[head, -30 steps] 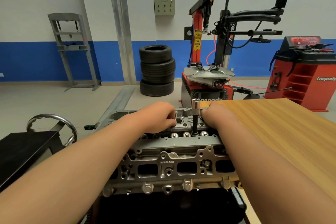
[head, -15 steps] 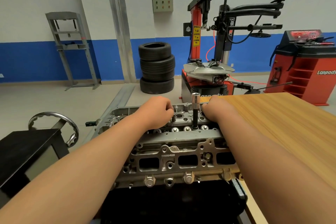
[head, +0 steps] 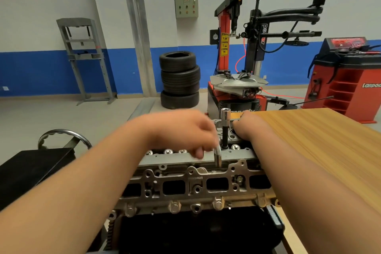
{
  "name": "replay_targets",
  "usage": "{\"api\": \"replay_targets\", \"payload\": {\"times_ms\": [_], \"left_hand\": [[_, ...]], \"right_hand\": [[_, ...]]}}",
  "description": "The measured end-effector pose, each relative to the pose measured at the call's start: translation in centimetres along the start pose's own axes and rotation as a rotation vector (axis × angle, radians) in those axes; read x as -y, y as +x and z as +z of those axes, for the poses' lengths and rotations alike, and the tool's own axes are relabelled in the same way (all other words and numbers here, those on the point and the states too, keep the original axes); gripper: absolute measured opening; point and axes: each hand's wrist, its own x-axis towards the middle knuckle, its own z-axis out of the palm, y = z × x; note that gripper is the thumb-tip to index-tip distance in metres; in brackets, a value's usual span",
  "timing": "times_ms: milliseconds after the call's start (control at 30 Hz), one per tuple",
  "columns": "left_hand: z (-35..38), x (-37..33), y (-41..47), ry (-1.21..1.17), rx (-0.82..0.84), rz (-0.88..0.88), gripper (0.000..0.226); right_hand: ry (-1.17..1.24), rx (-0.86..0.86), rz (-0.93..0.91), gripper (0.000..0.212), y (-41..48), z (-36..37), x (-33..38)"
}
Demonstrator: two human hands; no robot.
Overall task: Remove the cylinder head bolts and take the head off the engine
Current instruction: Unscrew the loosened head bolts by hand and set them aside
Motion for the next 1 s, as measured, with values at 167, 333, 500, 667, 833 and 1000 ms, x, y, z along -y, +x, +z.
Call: {"api": "replay_targets", "payload": {"times_ms": [167,333,500,667,833,1000], "left_hand": [[7.0,0.0,-1.8,0.411,0.312,-0.003,0.015],[8.0,0.6,-0.9,0.405,0.353,-0.003,0.015],[6.2,0.2,0.0,0.442,0.289,-0.068,0.022],[2.7,-1.6,4.0,0.225,-0.427,0.045,0.021],[2.2,-0.7,8.1,0.079,-0.501,0.050,0.064],[0.2,1.1,9.1,0.205,-0.380,0.059,0.043]], "right_hand": [[-0.050,-0.003,0.001,0.048,-0.1,0.0,0.0],[-0.081,-0.011,0.012,0.049,-0.1,0.1,0.0],[-0.072,-0.022,0.009,0.048,0.0,0.1,-0.1],[-0.097,-0.025,0.003,0.049,0.0,0.0,-0.2],[-0.161,0.018,-0.029,0.055,0.5,0.1,-0.1],[-0.061,-0.022,0.030,0.057,1.0,0.4,-0.3]]}}
